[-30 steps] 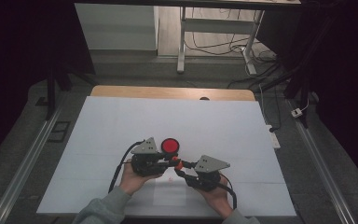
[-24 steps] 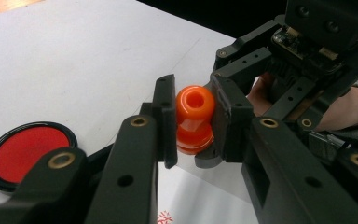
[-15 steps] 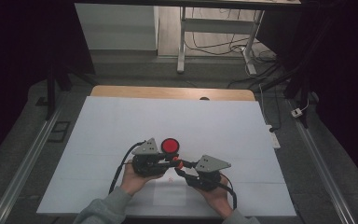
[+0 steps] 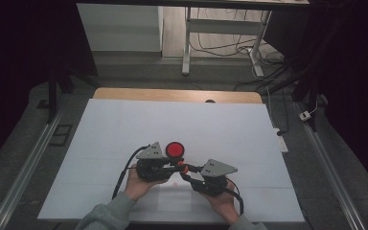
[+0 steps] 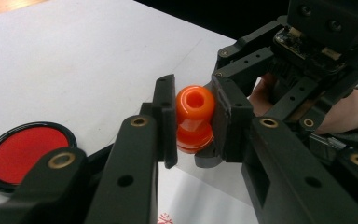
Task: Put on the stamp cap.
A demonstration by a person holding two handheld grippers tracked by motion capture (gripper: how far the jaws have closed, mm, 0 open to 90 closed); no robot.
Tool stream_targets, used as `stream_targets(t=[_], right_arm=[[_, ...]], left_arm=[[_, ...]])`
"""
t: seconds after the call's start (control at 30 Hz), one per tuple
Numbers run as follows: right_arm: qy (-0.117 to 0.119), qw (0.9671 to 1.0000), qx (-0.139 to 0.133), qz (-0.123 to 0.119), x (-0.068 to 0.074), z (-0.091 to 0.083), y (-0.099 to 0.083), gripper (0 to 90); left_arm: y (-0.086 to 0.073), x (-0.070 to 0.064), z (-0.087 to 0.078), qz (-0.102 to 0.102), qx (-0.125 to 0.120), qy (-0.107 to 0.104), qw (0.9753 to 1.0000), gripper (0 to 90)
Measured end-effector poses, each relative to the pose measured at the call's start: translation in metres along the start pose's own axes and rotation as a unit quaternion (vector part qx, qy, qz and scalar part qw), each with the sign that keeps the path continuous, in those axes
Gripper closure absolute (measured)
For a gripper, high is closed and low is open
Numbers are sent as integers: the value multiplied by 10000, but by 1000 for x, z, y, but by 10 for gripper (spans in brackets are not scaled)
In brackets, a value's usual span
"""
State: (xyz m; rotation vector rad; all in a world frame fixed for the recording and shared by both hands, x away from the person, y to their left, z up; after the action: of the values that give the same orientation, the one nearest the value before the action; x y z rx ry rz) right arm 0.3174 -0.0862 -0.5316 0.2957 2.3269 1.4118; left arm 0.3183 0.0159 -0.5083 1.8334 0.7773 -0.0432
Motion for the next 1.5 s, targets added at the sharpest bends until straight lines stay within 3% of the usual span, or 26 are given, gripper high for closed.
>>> stream_targets(t=[1.03, 1.5], right_arm=[[-136, 9999, 37, -82, -1, -1, -1, 648], [-255, 9992, 199, -222, 1, -1, -1, 651]], left_arm=[[-3, 1, 4, -47, -34, -77, 10000, 723], [-6, 0, 6, 115, -117, 5, 9999, 726]])
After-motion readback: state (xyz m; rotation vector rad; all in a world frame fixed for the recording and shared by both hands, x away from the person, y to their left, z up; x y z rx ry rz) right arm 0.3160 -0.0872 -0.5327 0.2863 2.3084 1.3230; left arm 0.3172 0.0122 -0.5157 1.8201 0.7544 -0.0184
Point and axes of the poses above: each handheld gripper's, and its own axes: z roughly forward along the jaws, y roughly out of its top, x roughly to its left, the point moved 8 cm from there along z, roughly forward along the jaws, and after that the axes turned 12 degrees about -z, right-handed, at the moved point
